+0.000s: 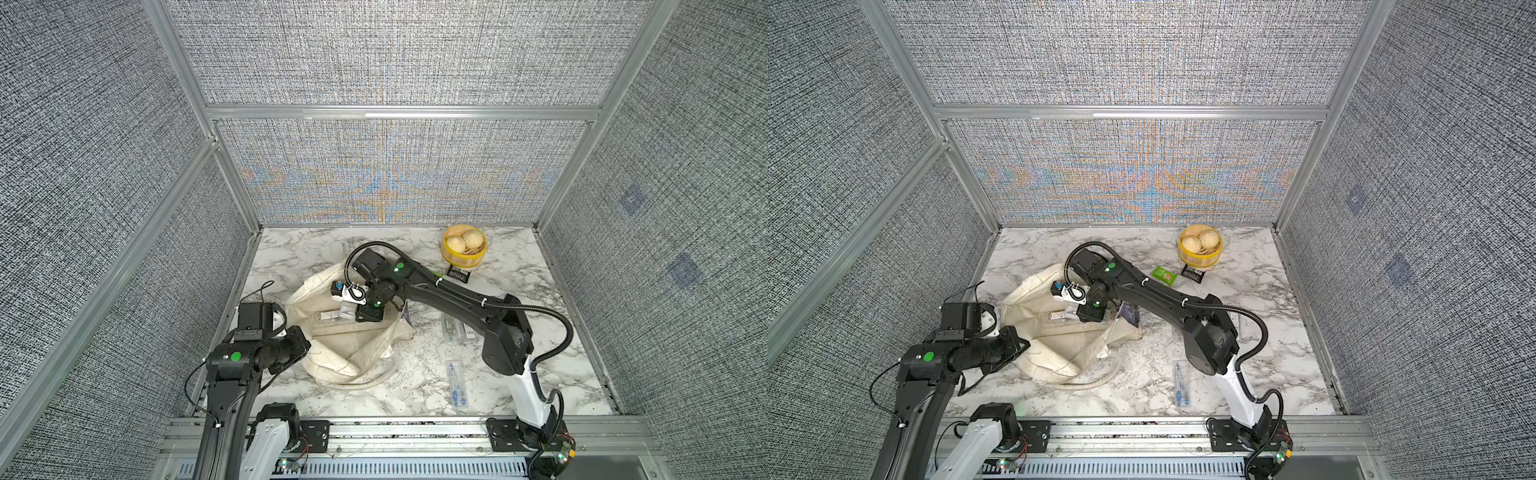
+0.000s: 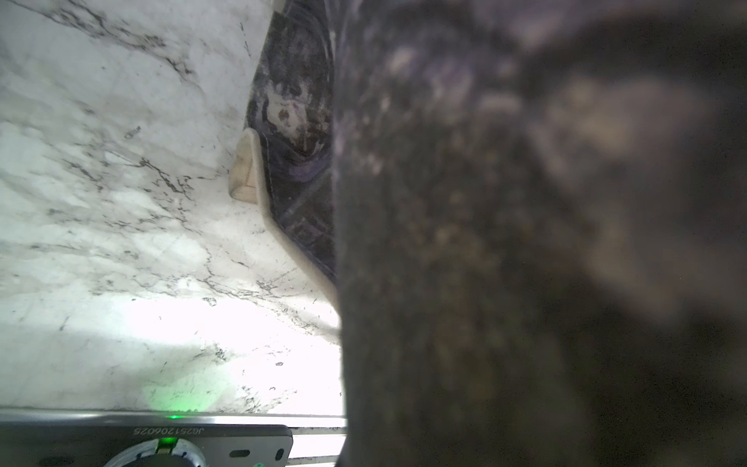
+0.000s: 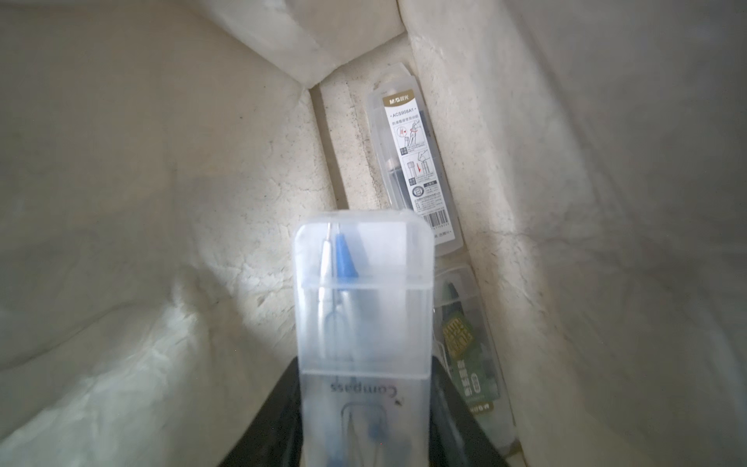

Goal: Take out the compass set from the canvas bag
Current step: Pick up the compass set from the canvas bag.

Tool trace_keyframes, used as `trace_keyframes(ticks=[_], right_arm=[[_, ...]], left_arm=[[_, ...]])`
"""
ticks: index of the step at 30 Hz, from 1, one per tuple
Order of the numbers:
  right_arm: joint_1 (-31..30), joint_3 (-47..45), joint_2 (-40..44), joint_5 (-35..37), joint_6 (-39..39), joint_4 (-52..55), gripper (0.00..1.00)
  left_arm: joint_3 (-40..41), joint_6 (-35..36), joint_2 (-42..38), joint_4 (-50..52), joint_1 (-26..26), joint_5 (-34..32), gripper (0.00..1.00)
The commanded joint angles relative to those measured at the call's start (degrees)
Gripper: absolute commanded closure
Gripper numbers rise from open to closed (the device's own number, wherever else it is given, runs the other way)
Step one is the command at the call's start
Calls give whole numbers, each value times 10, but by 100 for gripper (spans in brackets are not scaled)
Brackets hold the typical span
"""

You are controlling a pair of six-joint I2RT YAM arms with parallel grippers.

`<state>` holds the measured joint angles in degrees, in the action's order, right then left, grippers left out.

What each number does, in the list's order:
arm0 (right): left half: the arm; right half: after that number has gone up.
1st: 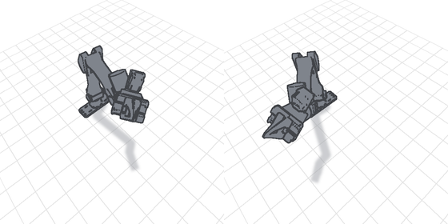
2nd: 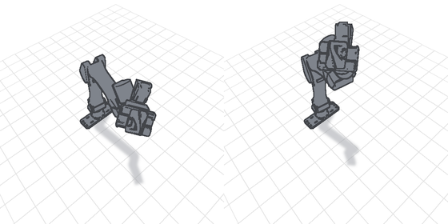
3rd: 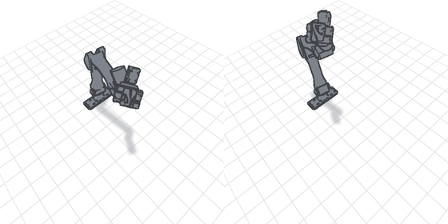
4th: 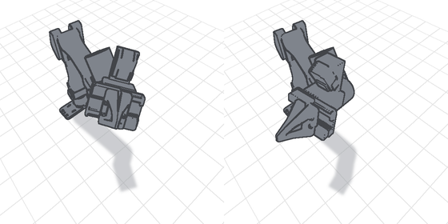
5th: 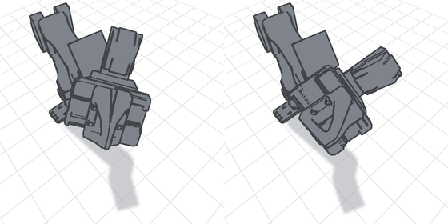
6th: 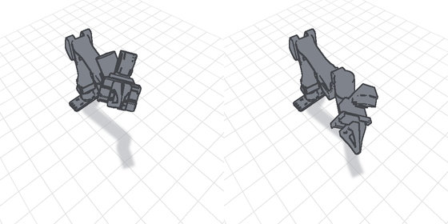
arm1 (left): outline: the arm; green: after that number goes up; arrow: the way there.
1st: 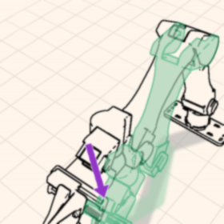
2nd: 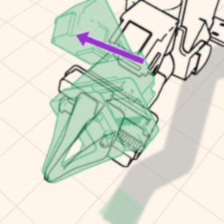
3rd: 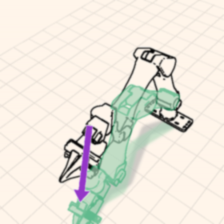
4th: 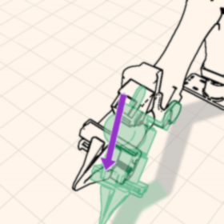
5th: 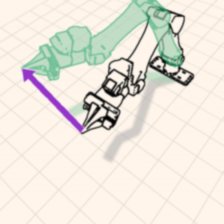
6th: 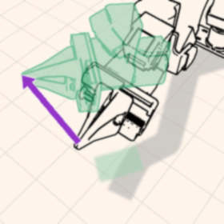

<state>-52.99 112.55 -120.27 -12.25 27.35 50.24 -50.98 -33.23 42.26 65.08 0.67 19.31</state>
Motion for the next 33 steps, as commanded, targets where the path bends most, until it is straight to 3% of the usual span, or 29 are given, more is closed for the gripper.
trace_keyframes(ticks=[1,13,21,26,33], right_arm=[[-6,-10,31,-12,-7,7,58],[-36,26,115,-79,-13,-2,58],[-48,69,193,-14,-65,39,58],[-23,-16,300,113,-181,88,60],[38,-282,503,197,-488,179,63]], left_arm=[[-19,-7,10,-63,-1,-28,100],[-39,-9,59,-125,-1,-25,100],[-30,-10,72,-146,-1,-19,100],[-33,0,74,-148,-2,-16,100],[-38,22,84,-149,-1,-5,100]])
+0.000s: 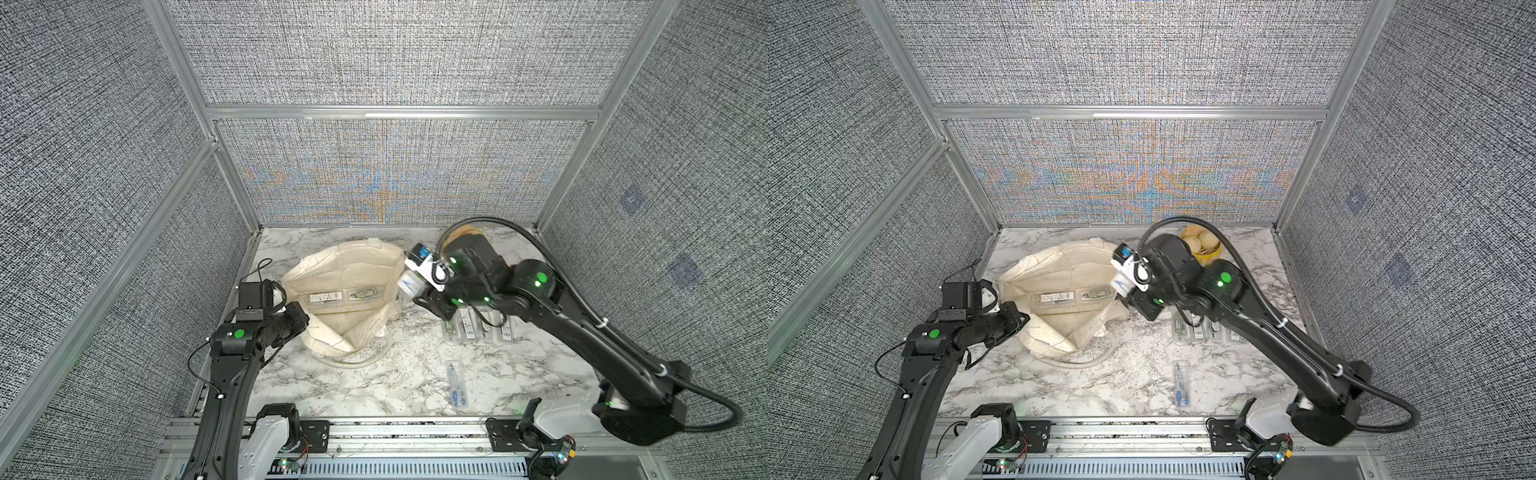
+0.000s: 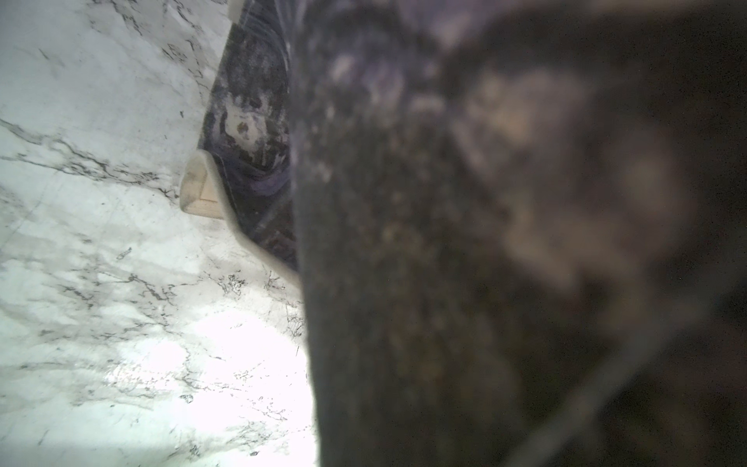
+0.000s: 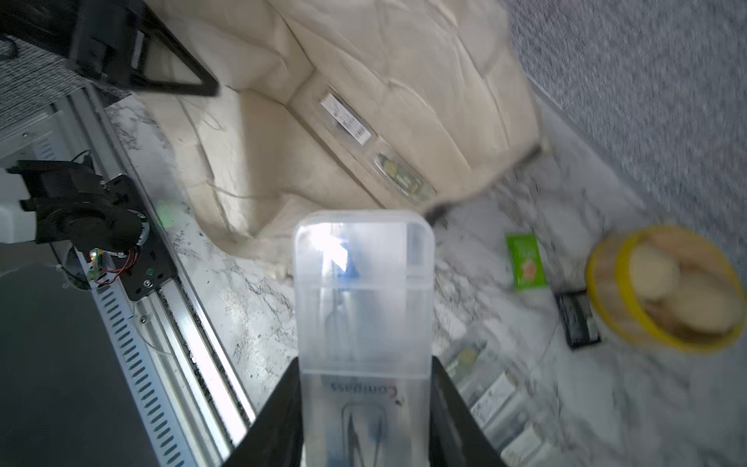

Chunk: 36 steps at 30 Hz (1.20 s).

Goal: Take out the compass set from the canvas bag
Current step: Pick up the compass set from the canvas bag, then place the compass set at the center of the board.

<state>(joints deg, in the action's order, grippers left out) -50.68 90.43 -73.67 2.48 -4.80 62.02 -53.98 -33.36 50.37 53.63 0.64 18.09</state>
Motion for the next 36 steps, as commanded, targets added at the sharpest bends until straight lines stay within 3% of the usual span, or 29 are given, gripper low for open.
trace_keyframes(ticks=[1,5,10,15,27,36], right_arm=[[27,-102,60,54,-216,71,63],[57,-253,118,39,-350,83,63],[63,-383,124,51,-408,89,64],[50,-470,85,3,-440,-20,65],[46,-498,-3,13,-402,-73,61],[44,-500,-20,14,-398,-72,46]], left_arm=[[-9,26,3,-32,-1,7,100],[-15,35,-2,-28,-1,5,100],[-16,38,-4,-32,-1,16,100],[-12,40,-10,-33,-1,21,100],[-3,43,-11,-32,-1,25,100],[-2,42,-12,-32,-1,26,100]])
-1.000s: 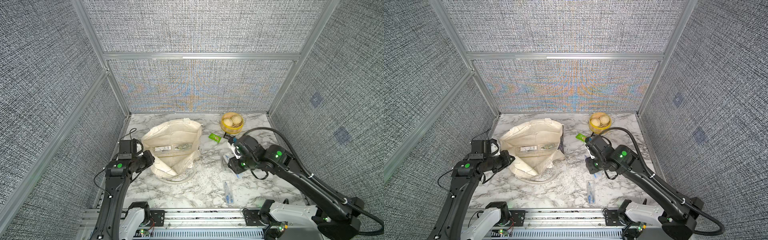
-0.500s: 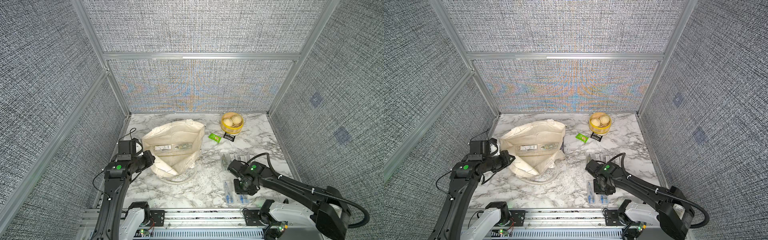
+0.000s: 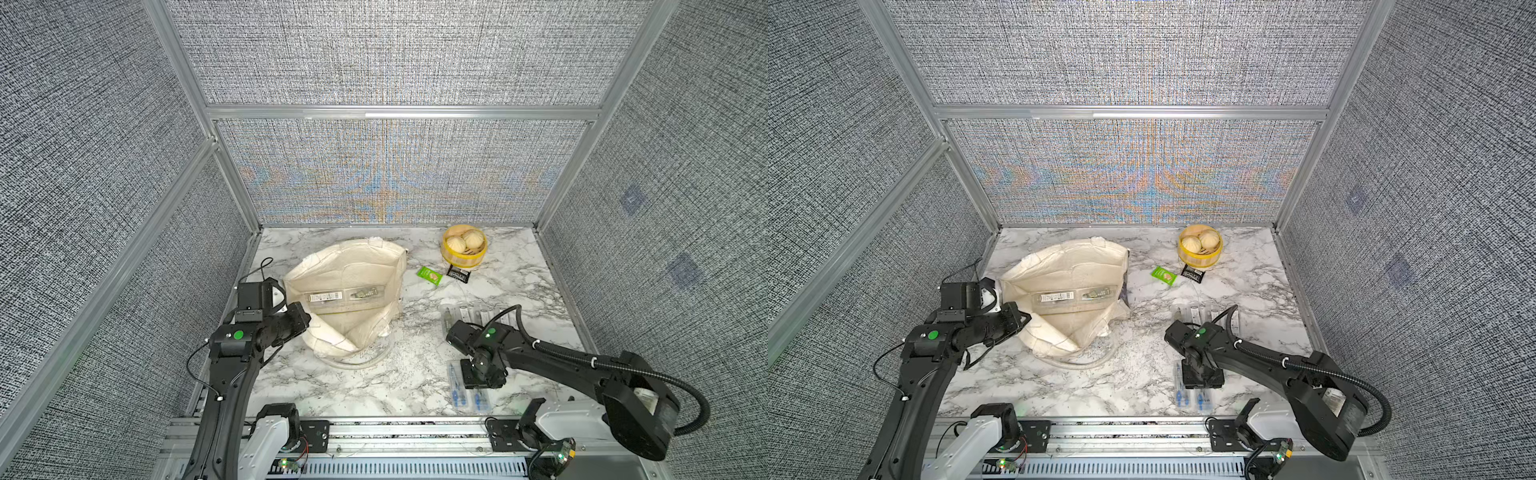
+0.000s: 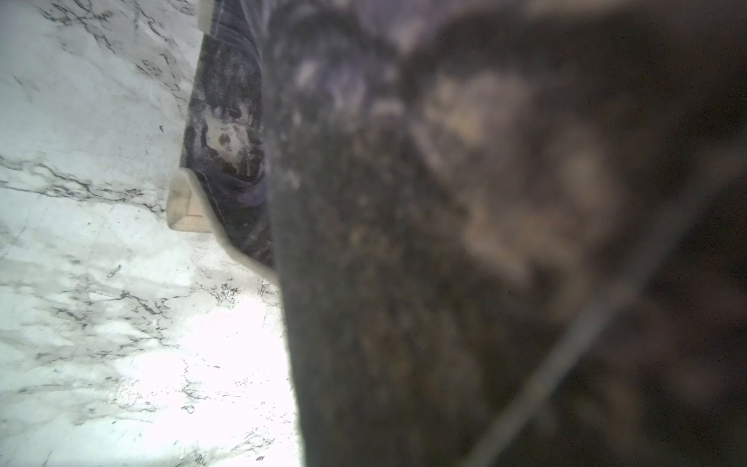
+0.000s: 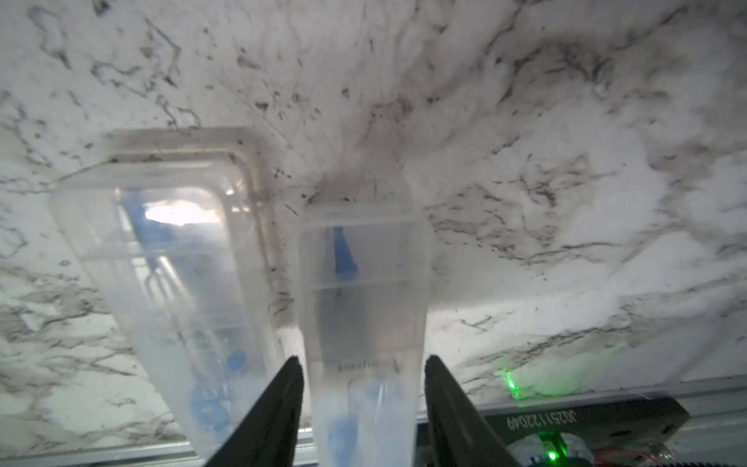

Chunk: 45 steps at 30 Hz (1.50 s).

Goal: Take out the compass set from the canvas bag
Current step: Place the compass set at the center of the board.

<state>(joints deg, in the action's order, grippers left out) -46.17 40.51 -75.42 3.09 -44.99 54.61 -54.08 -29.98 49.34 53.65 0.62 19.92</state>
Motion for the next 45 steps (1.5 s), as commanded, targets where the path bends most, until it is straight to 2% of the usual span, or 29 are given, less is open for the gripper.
trace_keyframes(ticks=[1,9,24,33,40,45], right_arm=[[0,0,-5,8,4,1,46],[2,5,-17,24,9,-4,46],[23,31,-60,29,39,-33,56],[38,46,-68,44,41,-39,58],[39,56,-65,38,36,-28,56],[38,111,-3,51,47,51,48]], left_arm=[[0,8,0,-31,-1,7,100],[-1,9,-5,-26,-1,6,100],[5,7,-15,-21,-1,6,100],[9,4,-21,-21,-1,8,100],[10,8,-23,-20,-1,6,100],[12,15,-21,-11,-1,4,100]])
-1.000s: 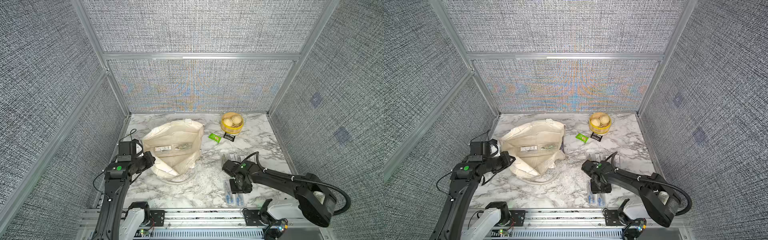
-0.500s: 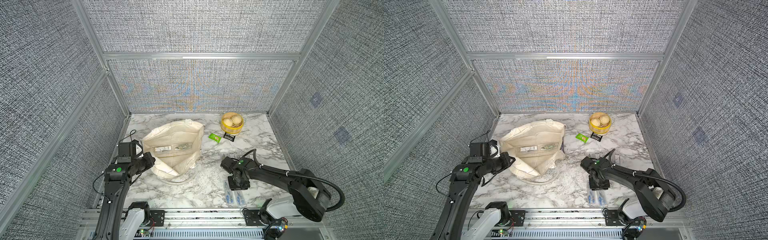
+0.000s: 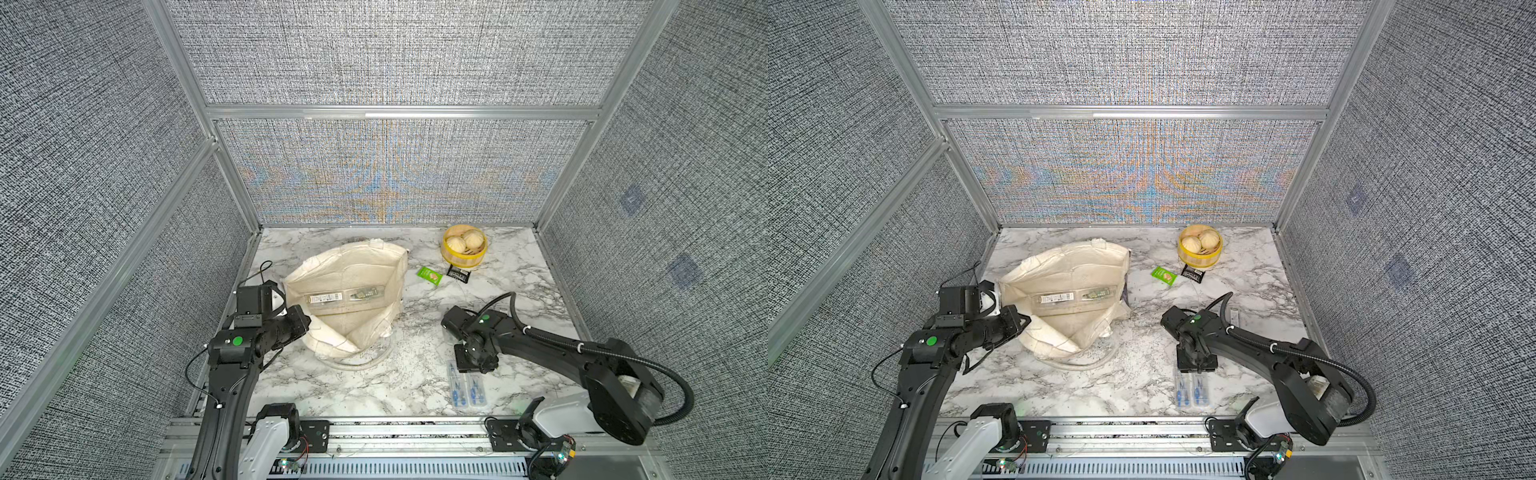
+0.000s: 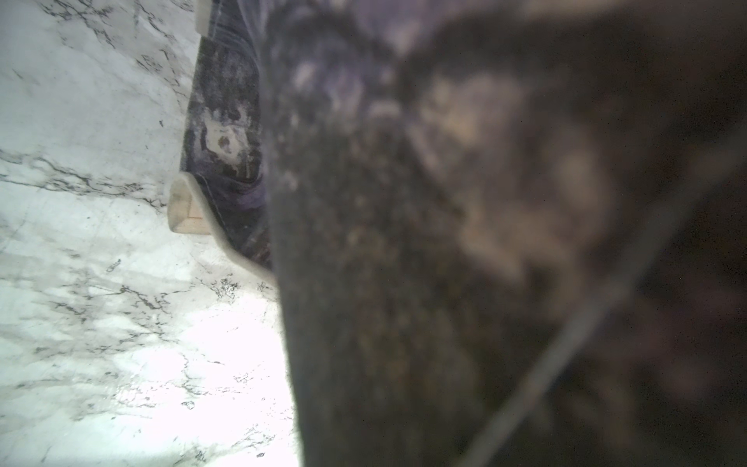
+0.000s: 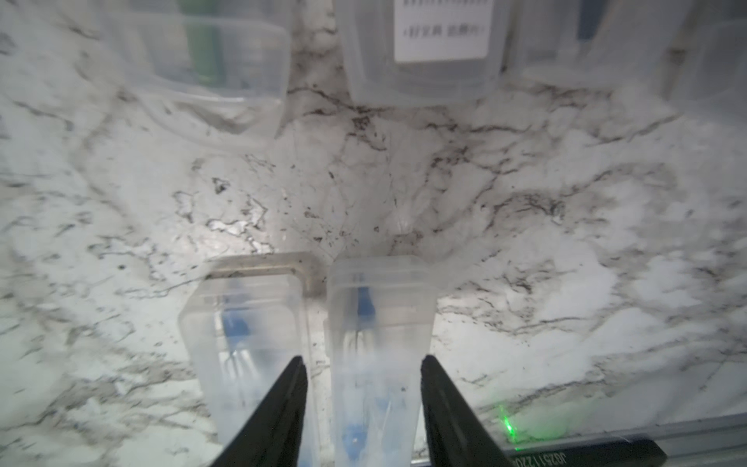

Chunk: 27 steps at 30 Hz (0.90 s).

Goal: Take out the compass set from the canvas bag
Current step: Place the compass set at the center of the board, then adjust the canvas bag at the center of the board.

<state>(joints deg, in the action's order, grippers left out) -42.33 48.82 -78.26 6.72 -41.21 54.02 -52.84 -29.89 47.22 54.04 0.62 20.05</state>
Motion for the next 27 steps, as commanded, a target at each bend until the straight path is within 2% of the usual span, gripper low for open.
trace_keyframes(ticks=[1,4,8,11,15,18,21,23,27], right_arm=[[-2,49,42,18,21,71,48],[-35,131,89,42,90,75,47],[-135,212,109,42,280,-44,48],[-192,277,72,19,448,-123,52],[-216,385,-37,-26,642,-183,53],[-209,457,-151,-34,710,-222,56],[-184,525,-264,-45,729,-203,61],[-169,521,-305,-44,731,-204,62],[-160,448,-328,-67,701,-253,62]], left_arm=[[-2,15,1,-12,-1,3,100],[-9,23,0,1,-1,10,100],[-9,28,-4,19,-1,37,100],[0,20,-14,34,0,49,100],[14,8,-26,53,-1,62,100],[15,7,-22,71,0,65,100],[11,8,-20,84,0,62,100],[11,10,-18,91,0,56,100],[3,18,-9,110,0,37,100]])
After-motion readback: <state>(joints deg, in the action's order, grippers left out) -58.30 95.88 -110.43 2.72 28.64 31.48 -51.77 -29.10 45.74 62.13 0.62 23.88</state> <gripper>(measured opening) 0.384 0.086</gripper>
